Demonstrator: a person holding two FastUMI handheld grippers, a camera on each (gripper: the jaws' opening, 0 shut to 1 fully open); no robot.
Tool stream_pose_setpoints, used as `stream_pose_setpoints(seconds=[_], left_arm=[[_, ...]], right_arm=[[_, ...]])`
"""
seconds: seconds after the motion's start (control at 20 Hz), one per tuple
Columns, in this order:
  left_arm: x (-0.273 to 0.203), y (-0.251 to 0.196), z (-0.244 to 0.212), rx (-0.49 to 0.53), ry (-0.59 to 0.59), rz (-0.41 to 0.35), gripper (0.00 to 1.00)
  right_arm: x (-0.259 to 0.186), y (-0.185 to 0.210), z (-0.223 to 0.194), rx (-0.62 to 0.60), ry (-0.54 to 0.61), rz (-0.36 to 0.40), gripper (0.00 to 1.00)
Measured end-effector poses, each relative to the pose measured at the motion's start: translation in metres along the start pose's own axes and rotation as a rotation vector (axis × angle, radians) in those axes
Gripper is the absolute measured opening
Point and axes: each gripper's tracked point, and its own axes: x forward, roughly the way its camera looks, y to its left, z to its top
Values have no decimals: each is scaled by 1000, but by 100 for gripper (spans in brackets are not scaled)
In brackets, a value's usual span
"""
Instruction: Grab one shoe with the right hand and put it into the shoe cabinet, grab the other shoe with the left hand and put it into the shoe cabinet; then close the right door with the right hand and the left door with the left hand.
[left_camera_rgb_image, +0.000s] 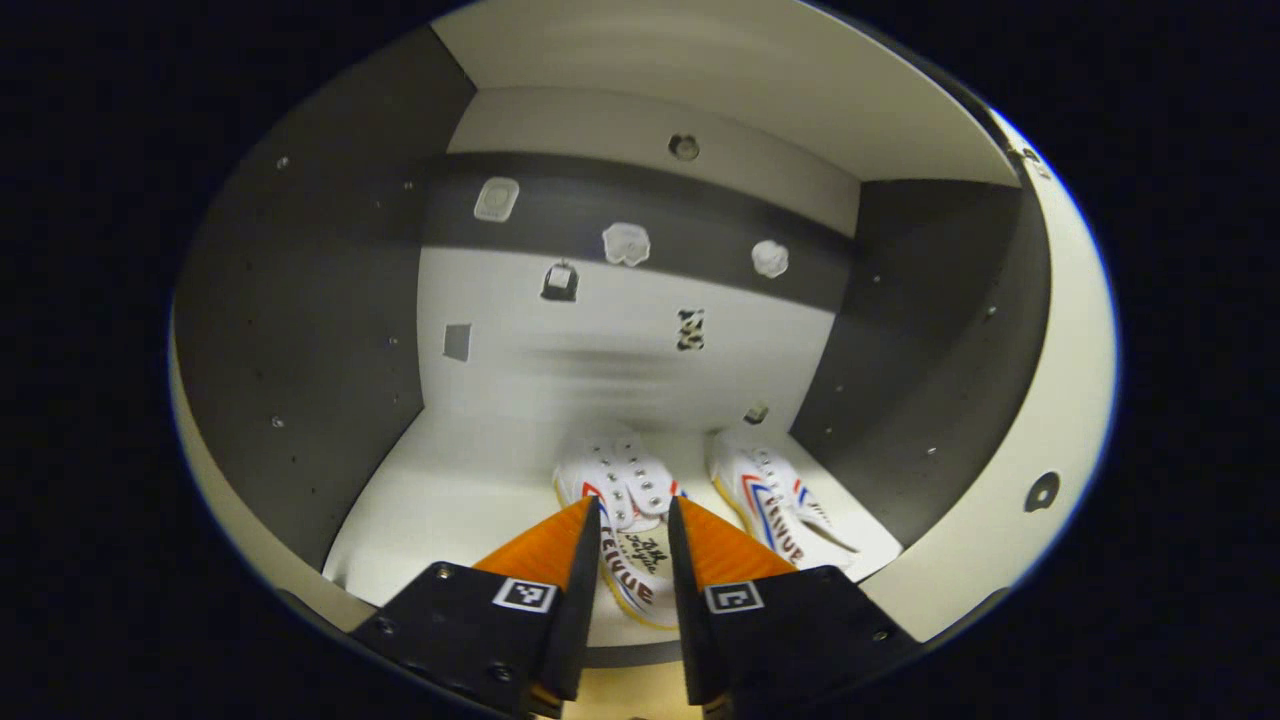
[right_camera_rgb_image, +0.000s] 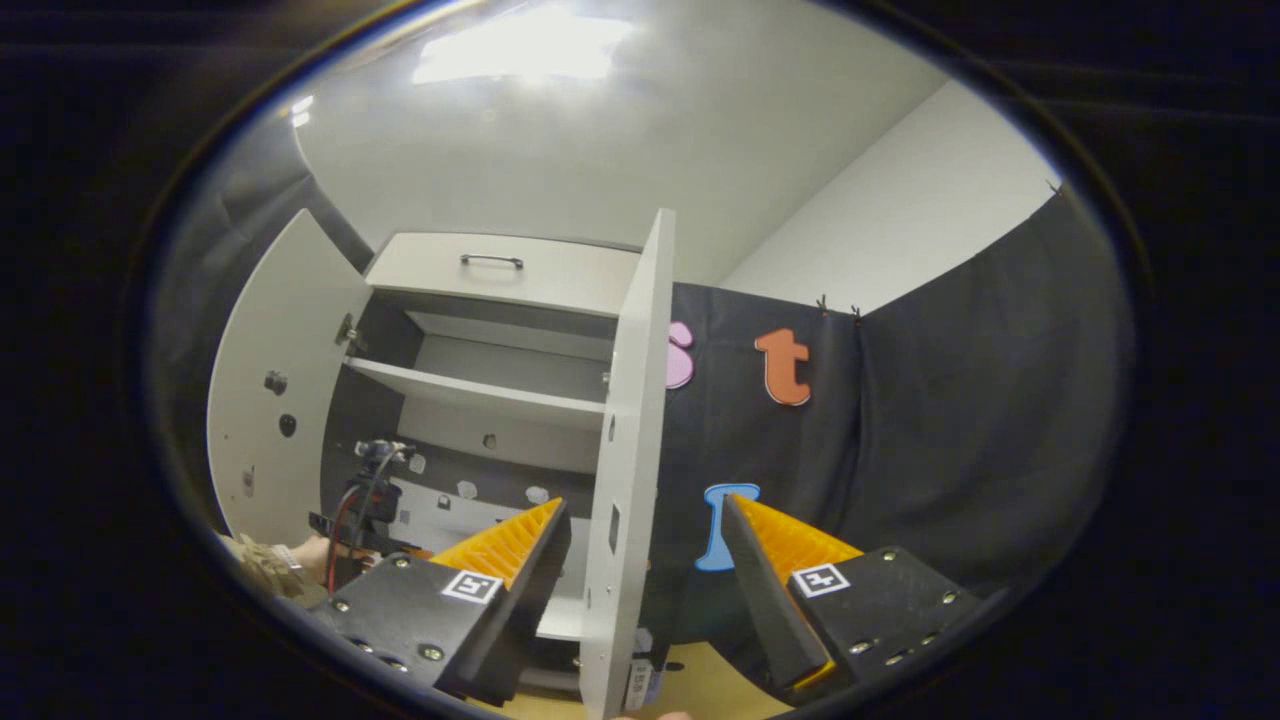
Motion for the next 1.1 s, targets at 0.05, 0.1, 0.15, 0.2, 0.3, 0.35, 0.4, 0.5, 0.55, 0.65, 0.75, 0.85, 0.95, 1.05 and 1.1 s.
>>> stream_pose_setpoints(seconds=[0.05,0.1,0.15,0.2,0.3,0.35,0.4,0.5,0.55,0.65,0.75,0.85,0.95,1.05,1.1], left_arm=[[-13,-6,9,7,-30,-11,48],[-26,-12,18,17,-61,-18,61],[-39,-18,26,30,-90,-24,69],[-53,-25,35,42,-116,-31,72],[-82,-39,49,61,-172,-47,78],[-96,-46,55,66,-200,-56,78],[-109,-52,62,74,-227,-61,78],[-135,-59,72,93,-269,-61,78],[-149,-63,75,104,-285,-57,78],[-171,-65,79,116,-308,-38,78],[-197,-60,89,119,-352,5,78],[-224,-57,95,119,-382,34,78],[-249,-51,97,123,-395,61,78],[-276,-49,101,129,-412,88,78],[-288,-47,104,130,-422,103,78]], right_arm=[[1,-6,-3,-2,2,-10,90],[2,-15,-7,-5,7,-25,90],[3,-24,-12,-6,18,-43,85],[3,-32,-16,-4,29,-56,90],[6,-45,-29,0,60,-76,90],[8,-49,-36,4,82,-77,90],[9,-51,-43,9,102,-71,90],[13,-49,-55,21,141,-44,90],[15,-46,-59,28,155,-25,90],[15,-40,-65,35,173,4,86],[20,-39,-65,30,172,31,88],[21,-33,-65,43,176,67,88],[20,-24,-64,71,184,107,88],[20,-9,-64,99,188,154,88],[20,4,-64,110,190,184,85]])
